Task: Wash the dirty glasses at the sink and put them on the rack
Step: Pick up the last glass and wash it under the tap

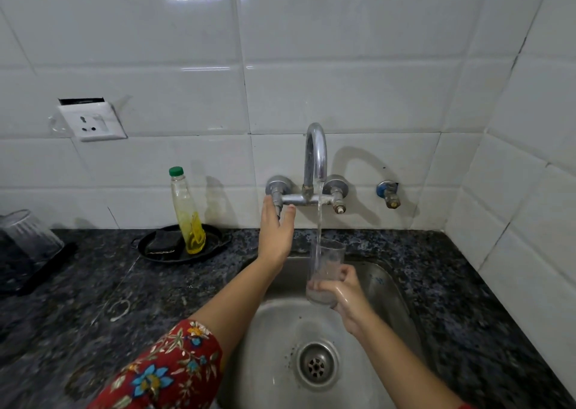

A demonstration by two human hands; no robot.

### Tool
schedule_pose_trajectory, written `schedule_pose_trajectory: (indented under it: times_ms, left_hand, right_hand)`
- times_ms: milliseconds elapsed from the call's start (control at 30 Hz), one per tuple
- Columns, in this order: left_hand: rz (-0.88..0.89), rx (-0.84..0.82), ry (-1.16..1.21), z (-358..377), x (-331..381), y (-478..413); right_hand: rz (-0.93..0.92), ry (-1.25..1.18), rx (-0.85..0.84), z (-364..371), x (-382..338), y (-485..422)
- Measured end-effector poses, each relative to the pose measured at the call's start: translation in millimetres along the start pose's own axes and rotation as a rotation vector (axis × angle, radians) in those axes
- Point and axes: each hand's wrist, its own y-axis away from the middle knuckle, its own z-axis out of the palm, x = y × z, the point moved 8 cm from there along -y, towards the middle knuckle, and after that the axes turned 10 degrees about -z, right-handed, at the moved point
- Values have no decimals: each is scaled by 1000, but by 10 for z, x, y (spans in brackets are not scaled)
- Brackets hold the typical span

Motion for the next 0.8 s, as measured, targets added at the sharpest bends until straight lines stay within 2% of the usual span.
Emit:
schedule_pose_trajectory:
  times_ms: [133, 300, 433, 567, 800]
  left_hand:
    - [51, -20, -128, 41, 16, -2]
    - [49, -100, -93, -36, -17, 95]
    - [3, -46, -137, -27, -327, 304]
    - [-86, -141, -127, 64, -655, 500]
    - [-97, -213, -172, 151, -831, 775]
  right_hand:
    - [3, 79, -106, 29, -11, 58]
    - [-8, 68, -117, -105, -80, 170]
    - [-44, 52, -27, -341, -169, 211]
    - [-60, 43, 42, -537, -212, 231]
    - [-292, 200, 107, -587, -609, 305]
